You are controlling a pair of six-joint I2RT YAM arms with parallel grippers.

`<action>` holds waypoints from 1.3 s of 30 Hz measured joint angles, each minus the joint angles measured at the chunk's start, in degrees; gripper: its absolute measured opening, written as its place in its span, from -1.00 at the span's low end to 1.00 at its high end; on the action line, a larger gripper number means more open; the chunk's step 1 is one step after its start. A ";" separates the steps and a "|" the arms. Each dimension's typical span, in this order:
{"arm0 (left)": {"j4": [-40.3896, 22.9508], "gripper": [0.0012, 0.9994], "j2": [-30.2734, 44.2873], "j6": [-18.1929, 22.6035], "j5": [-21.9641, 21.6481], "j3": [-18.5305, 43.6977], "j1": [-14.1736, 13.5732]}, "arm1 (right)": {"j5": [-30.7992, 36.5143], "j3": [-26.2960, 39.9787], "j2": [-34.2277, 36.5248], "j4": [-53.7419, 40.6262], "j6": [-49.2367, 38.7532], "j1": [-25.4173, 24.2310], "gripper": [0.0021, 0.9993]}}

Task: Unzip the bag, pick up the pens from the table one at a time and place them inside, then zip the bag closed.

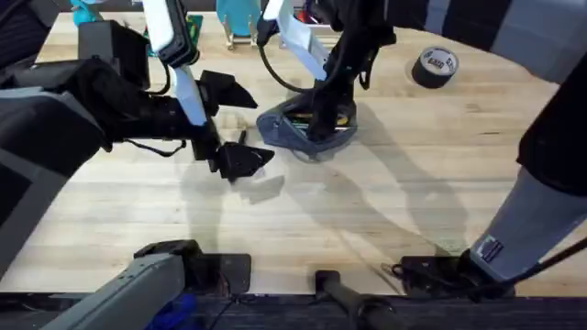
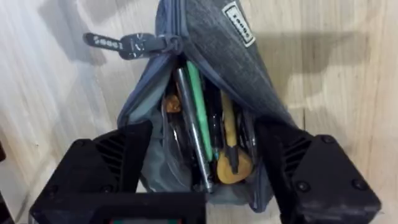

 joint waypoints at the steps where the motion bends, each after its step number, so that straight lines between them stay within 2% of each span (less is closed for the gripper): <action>1: 0.00 0.99 -0.01 0.00 0.00 0.00 0.00 | 0.00 0.00 0.00 -0.07 0.02 0.00 0.99; 7: 0.00 0.99 0.00 0.00 0.00 0.00 0.00 | 0.00 0.04 0.00 -1.83 0.22 0.00 0.99; 10: 0.00 0.99 0.00 0.00 -0.02 0.00 0.00 | -0.15 1.84 -0.02 -5.84 0.22 0.00 0.99; 17: 0.00 0.99 0.00 -0.52 -0.02 0.00 0.00 | 0.37 13.05 -0.01 -17.28 1.26 -0.72 0.99; 23: 0.00 0.99 0.00 -1.77 -0.12 0.00 0.00 | 3.43 23.38 0.00 -24.82 5.30 -0.85 0.99; 30: -0.17 0.99 0.00 -6.79 -3.45 0.46 0.00 | 8.54 30.12 -0.01 -27.48 13.47 -0.85 0.99; 35: -0.39 0.99 0.00 -11.63 -6.84 2.78 0.00 | 10.54 30.51 -0.02 -29.51 17.86 -0.85 0.99; 39: -0.40 0.99 0.00 -13.10 -7.85 3.28 0.00 | 10.56 30.51 0.00 -31.87 19.23 -0.85 0.99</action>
